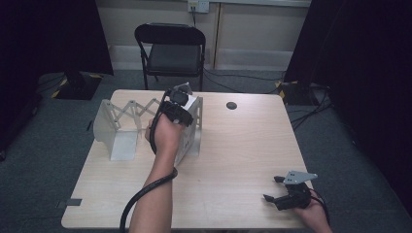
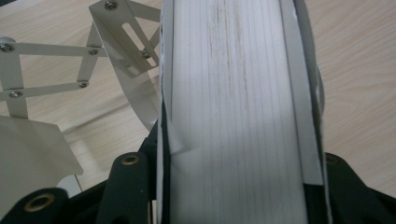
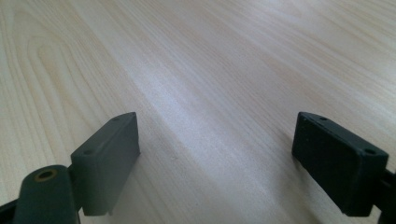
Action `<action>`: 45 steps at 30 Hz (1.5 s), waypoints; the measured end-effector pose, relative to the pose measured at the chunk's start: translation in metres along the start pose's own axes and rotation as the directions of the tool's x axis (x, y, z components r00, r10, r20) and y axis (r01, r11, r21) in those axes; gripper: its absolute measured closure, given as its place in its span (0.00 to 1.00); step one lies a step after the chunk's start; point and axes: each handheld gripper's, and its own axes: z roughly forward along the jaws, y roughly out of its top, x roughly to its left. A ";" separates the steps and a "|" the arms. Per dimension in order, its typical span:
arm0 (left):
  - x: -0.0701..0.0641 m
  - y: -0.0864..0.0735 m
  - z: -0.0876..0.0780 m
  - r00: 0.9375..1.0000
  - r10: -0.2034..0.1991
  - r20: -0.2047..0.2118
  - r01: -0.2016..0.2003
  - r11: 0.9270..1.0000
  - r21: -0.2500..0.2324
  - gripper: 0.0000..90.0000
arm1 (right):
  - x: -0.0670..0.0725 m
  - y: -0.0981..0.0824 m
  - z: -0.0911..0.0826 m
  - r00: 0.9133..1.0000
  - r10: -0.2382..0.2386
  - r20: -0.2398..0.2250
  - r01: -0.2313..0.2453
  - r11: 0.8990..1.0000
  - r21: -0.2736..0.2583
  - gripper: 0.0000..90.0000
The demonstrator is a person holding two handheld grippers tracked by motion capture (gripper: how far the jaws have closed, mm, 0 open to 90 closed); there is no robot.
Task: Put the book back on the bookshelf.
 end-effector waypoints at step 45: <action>0.000 0.001 0.016 0.993 -0.104 -0.047 0.099 0.989 -0.106 0.58 | 0.000 0.000 0.001 1.000 -0.004 -0.002 0.004 1.000 -0.002 0.16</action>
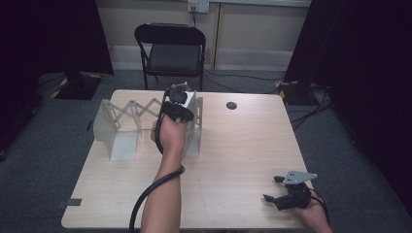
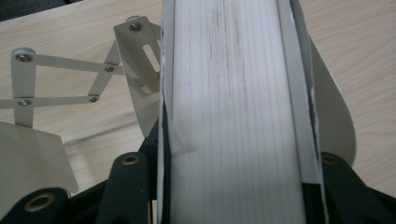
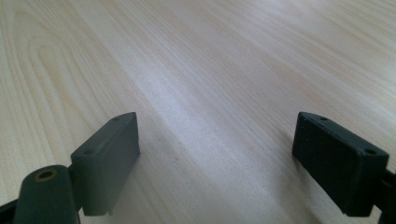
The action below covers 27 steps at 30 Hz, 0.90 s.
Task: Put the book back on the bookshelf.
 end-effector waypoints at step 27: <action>-0.004 -0.001 0.002 0.997 0.054 -0.051 -0.052 0.998 0.042 0.49 | 0.000 0.000 0.000 1.000 -0.001 0.001 0.001 1.000 0.001 0.16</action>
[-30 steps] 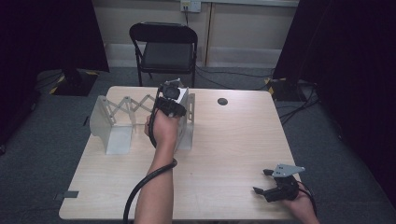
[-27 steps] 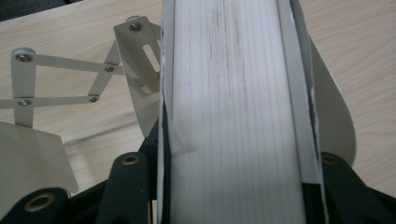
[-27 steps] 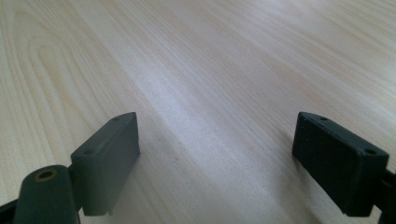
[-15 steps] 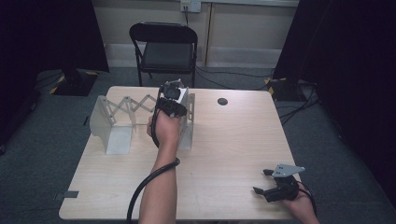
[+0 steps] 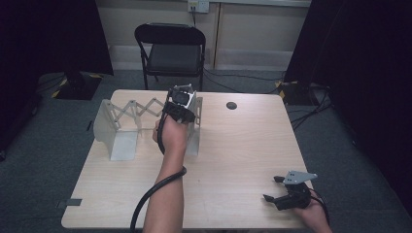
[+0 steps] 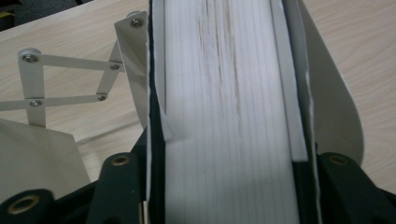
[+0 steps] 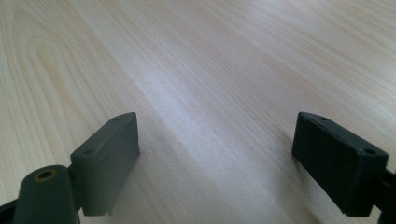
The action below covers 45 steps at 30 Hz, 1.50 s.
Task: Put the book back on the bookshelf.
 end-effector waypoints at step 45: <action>0.005 -0.034 -0.002 0.996 0.023 0.081 -0.030 0.996 0.086 0.58 | 0.000 0.000 0.000 1.000 0.002 0.003 -0.002 1.000 0.000 0.16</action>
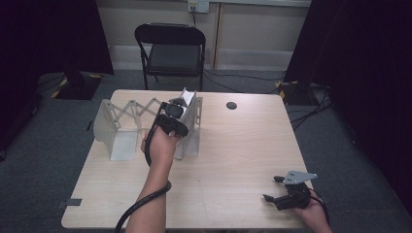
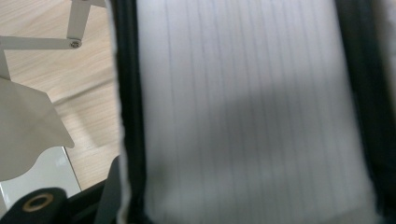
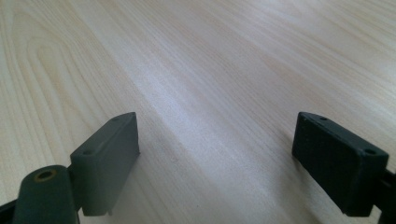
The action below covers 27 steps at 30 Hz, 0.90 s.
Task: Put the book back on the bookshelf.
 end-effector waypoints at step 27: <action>-0.017 0.008 -0.005 0.997 -0.072 -0.004 0.072 0.995 0.065 0.56 | 0.001 0.001 0.001 1.000 0.003 -0.001 -0.003 1.000 0.001 0.16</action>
